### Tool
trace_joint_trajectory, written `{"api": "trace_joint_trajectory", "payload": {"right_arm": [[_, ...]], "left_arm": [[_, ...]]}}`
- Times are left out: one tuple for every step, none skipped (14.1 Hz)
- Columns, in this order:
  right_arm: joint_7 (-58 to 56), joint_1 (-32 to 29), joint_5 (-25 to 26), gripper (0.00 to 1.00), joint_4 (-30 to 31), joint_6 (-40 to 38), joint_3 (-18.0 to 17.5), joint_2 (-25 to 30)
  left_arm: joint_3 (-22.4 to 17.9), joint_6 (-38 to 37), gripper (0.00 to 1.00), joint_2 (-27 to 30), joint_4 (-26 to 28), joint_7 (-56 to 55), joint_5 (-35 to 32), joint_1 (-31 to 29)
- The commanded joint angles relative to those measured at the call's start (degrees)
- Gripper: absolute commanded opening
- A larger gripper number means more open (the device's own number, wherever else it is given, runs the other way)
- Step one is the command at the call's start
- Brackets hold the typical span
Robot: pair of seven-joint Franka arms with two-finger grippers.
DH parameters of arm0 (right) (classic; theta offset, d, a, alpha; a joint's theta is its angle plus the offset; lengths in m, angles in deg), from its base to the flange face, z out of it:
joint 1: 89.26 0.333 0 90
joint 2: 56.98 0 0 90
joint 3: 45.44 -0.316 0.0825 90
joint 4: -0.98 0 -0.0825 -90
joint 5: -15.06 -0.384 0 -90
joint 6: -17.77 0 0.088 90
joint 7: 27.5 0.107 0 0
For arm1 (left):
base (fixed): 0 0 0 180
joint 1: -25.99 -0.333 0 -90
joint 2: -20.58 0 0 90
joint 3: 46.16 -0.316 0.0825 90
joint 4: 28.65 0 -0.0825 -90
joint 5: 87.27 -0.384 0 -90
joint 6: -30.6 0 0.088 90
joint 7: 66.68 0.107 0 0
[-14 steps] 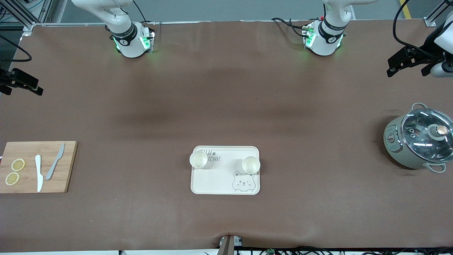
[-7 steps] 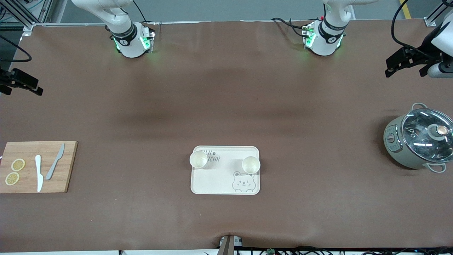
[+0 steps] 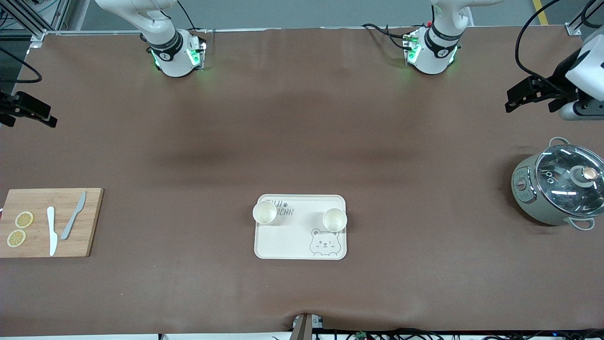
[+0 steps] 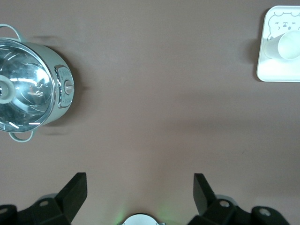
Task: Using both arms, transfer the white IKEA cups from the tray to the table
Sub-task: 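Move the left gripper over the white cup on the tray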
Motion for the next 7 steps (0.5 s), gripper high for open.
{"api": "trace_joint_trajectory", "payload": {"right_arm": [[-0.24,-0.75,0.17,1.0,-0.23,-0.3,-0.33,-0.12],[-0.24,-0.75,0.17,1.0,-0.23,-0.38,-0.33,-0.12],[-0.24,-0.75,0.17,1.0,-0.23,-0.39,-0.33,-0.12],[-0.24,-0.75,0.17,1.0,-0.23,-0.3,-0.33,-0.12],[-0.16,-0.84,0.08,1.0,-0.23,-0.3,-0.33,-0.12],[-0.16,-1.01,0.0,1.0,-0.23,-0.04,-0.24,-0.12],[-0.42,-1.1,-0.01,1.0,-0.31,0.14,-0.24,-0.12]], "left_arm": [[0.15,0.11,1.0,-1.53,-0.99,0.94,1.37,0.25],[0.24,0.11,1.0,-1.97,-0.9,1.02,1.37,0.34],[0.33,0.28,1.0,-2.85,-0.9,1.02,1.37,0.43],[0.68,0.37,1.0,-3.81,-0.9,1.02,1.28,1.04],[0.86,1.68,1.0,-4.43,-0.9,0.59,1.28,1.74],[0.86,3.61,1.0,-5.13,-0.47,-0.11,1.37,2.88],[0.86,4.23,1.0,-6.1,-0.46,-0.47,1.37,4.02]]}}
